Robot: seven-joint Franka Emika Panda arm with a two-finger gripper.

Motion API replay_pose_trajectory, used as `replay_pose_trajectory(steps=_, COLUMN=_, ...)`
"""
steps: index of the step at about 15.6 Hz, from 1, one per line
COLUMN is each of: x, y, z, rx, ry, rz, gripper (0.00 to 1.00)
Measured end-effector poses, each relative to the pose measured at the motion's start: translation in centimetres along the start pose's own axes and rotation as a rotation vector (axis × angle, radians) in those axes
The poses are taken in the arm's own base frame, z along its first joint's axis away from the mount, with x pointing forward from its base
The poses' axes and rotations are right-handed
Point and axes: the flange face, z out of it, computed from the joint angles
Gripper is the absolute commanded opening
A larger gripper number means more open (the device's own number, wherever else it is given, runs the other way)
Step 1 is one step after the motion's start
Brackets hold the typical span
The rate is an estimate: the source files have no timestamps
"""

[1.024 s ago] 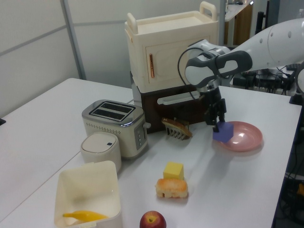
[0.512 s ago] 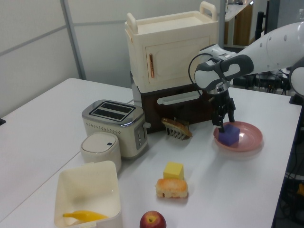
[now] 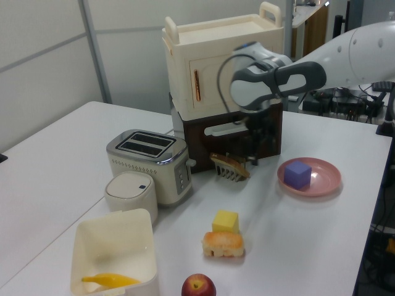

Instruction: Put the purple cube on a plate

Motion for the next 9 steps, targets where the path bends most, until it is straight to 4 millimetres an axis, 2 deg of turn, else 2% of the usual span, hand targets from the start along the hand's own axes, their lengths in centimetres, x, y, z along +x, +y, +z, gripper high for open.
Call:
replay_pose_trajectory(steps=2, x=-0.4, y=-5.9, z=-3.6, rx=-0.009, ry=0.058, rz=-0.02, gripper=1.0)
replay_pose_trajectory(steps=4, x=-1.3, y=-10.9, z=-6.2, rx=-0.017, ry=0.102, rz=-0.041, gripper=1.0)
replay_pose_trajectory(steps=6, x=-2.6, y=-14.7, z=-8.3, rx=-0.03, ry=0.125, rz=-0.05, gripper=1.0)
replay_pose_trajectory(steps=9, x=-3.5, y=-15.1, z=-9.2, rx=-0.025, ry=0.117, rz=0.003, gripper=1.0)
